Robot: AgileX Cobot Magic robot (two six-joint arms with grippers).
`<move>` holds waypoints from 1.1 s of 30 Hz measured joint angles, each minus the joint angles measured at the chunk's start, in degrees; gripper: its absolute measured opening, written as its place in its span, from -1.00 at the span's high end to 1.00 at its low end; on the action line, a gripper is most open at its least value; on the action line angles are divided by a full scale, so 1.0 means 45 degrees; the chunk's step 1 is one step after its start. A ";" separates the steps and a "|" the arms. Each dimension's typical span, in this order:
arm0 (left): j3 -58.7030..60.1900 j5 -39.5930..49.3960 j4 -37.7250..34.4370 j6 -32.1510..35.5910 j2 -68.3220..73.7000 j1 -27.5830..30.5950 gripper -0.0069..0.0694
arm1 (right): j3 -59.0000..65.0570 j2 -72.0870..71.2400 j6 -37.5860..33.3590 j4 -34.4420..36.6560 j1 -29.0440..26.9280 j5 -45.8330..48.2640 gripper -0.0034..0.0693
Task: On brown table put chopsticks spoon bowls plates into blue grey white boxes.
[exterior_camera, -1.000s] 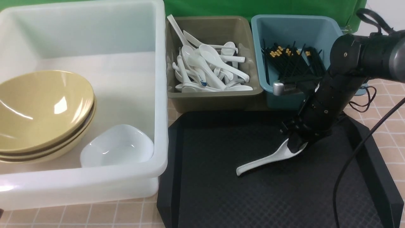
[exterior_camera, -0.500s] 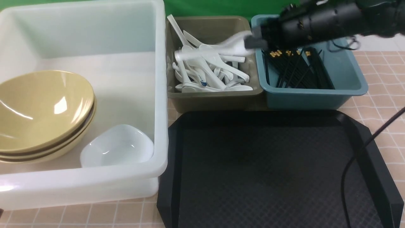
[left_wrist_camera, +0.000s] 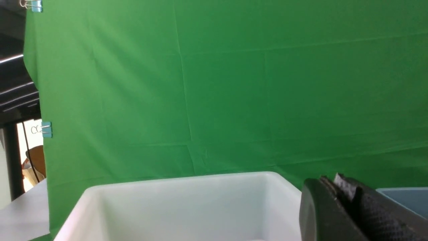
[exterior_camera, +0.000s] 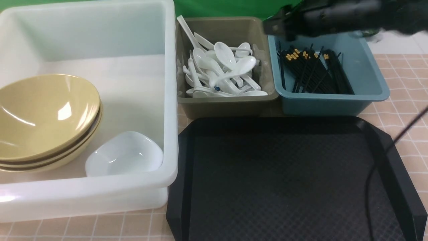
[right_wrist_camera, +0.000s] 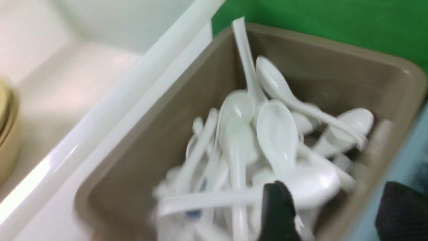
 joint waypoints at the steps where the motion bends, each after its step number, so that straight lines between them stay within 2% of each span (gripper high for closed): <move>1: 0.0000 -0.0014 0.0000 0.0000 0.0000 0.0000 0.81 | 0.0000 -0.0719 0.0851 -0.1458 -0.0354 0.0913 0.12; 3: 0.0000 -0.0043 0.0000 0.0000 0.0000 0.0000 0.81 | 0.0068 -0.2340 0.1819 -0.3748 -0.0835 0.2058 0.51; 4: 0.0000 -0.0052 0.0000 0.0000 0.0000 0.0000 0.81 | 0.0243 -0.3241 0.2211 -0.4502 -0.0975 0.2263 0.63; 5: 0.0000 -0.0052 0.0000 0.0000 0.0000 0.0000 0.81 | 0.0554 -0.4195 0.2738 -0.5267 -0.1131 0.2276 0.72; 7: 0.0000 -0.0052 0.0000 0.0000 0.0000 0.0000 0.81 | 0.1117 -0.5181 0.3254 -0.5930 -0.1279 0.2005 0.78; 9: 0.0000 -0.0052 0.0000 -0.0005 0.0000 0.0000 0.81 | 0.3096 -0.8120 0.3594 -0.6426 -0.1381 0.0381 0.80; 10: 0.0000 -0.0052 0.0000 -0.0005 0.0000 0.0000 0.81 | 0.3292 -0.8339 0.3594 -0.6443 -0.1395 0.0381 0.80; 11: 0.0000 -0.0052 0.0000 -0.0016 0.0000 0.0000 0.81 | 0.4757 -0.9869 0.3515 -0.6445 -0.1409 -0.0712 0.80; 14: 0.0000 -0.0052 0.0000 -0.0032 0.0000 0.0000 0.81 | 0.8677 -1.3348 0.2524 -0.6368 -0.1422 -0.3382 0.80; 15: 0.0000 -0.0052 0.0000 -0.0032 0.0000 0.0000 0.81 | 0.8933 -1.3553 0.2356 -0.6368 -0.1422 -0.3729 0.80; 16: 0.0000 -0.0052 0.0000 -0.0032 0.0000 0.0000 0.81 | 1.1239 -1.5344 0.1609 -0.6355 -0.1422 -0.5065 0.80; 18: 0.0000 -0.0052 0.0000 -0.0032 0.0000 0.0000 0.81 | 1.3361 -1.6957 0.1001 -0.6339 -0.1408 -0.6415 0.80; 19: 0.0000 -0.0052 0.0000 -0.0032 0.0000 0.0000 0.81 | 1.3582 -1.7129 0.0948 -0.6334 -0.1391 -0.6534 0.80; 20: 0.0000 -0.0052 0.0000 -0.0032 0.0000 0.0000 0.81 | 1.5335 -1.8584 0.0715 -0.6295 -0.1341 -0.7373 0.80; 23: 0.0000 -0.0052 0.0000 -0.0036 0.0000 0.0000 0.81 | 1.7422 -2.0695 0.0701 -0.6267 -0.1308 -0.7611 0.80; 27: 0.0000 -0.0052 0.0000 -0.0036 0.0000 0.0000 0.81 | 1.8855 -2.2441 0.1986 -0.6253 -0.1308 -0.7111 0.80; 29: 0.0013 -0.0096 0.0000 -0.0036 -0.0012 0.0000 0.81 | 1.8912 -2.2663 0.2673 -0.6253 -0.1308 -0.7978 0.79; 33: 0.0012 -0.0098 0.0000 -0.0046 -0.0012 0.0000 0.81 | 1.8688 -2.2479 0.2927 -0.6253 -0.1308 -0.8813 0.78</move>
